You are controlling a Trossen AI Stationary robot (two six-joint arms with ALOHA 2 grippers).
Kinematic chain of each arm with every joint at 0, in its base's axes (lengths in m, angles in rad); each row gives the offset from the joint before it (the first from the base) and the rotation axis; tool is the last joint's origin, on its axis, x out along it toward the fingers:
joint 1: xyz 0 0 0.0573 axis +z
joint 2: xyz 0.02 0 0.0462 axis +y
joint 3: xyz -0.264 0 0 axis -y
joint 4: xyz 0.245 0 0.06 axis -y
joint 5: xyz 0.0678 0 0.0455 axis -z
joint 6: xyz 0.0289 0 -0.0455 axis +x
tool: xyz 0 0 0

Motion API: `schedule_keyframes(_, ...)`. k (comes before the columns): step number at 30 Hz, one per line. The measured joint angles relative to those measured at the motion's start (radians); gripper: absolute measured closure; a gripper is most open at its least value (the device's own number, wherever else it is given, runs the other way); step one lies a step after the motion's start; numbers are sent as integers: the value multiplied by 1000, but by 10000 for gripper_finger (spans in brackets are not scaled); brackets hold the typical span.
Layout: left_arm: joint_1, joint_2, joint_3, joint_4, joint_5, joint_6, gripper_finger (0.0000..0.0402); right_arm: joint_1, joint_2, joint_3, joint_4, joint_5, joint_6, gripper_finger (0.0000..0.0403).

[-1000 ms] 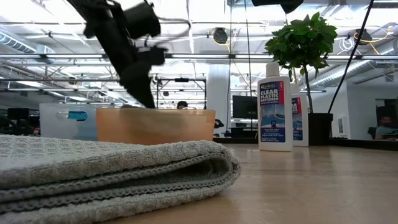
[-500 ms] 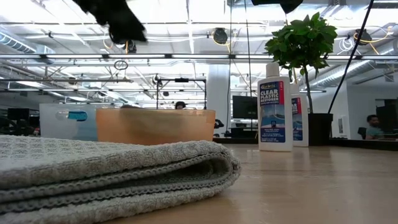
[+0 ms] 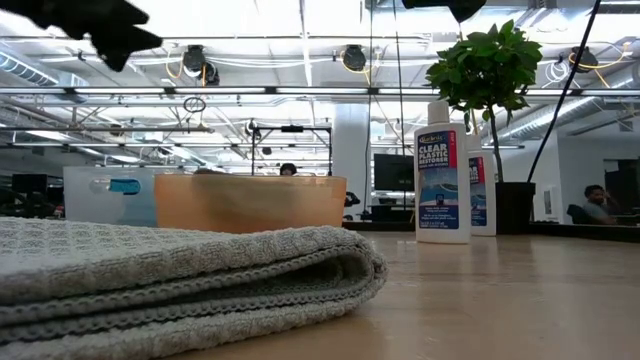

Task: Pick & Place Kitchen Items
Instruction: Put the gray towel into the orange bin

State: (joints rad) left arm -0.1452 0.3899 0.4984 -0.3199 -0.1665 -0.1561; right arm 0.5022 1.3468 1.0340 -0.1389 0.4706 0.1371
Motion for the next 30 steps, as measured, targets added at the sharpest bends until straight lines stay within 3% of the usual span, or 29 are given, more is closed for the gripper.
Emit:
schedule_keyframes(6, -14, -208, -100, -4, -11, 19, 204, -18, 0, 0, 0, 0, 6, 353)
schedule_keyframes(14, -14, -365, -200, -17, -11, 91, 204, -51, 0, -48, 83, -2, -5, 353)
schedule_keyframes(19, -14, -384, -220, -26, -10, 83, 204, -65, 0, -93, 174, -4, -45, 353)
schedule_keyframes(30, -13, -384, -223, -22, -37, 22, 204, -65, 0, -94, 197, -4, -83, 353)
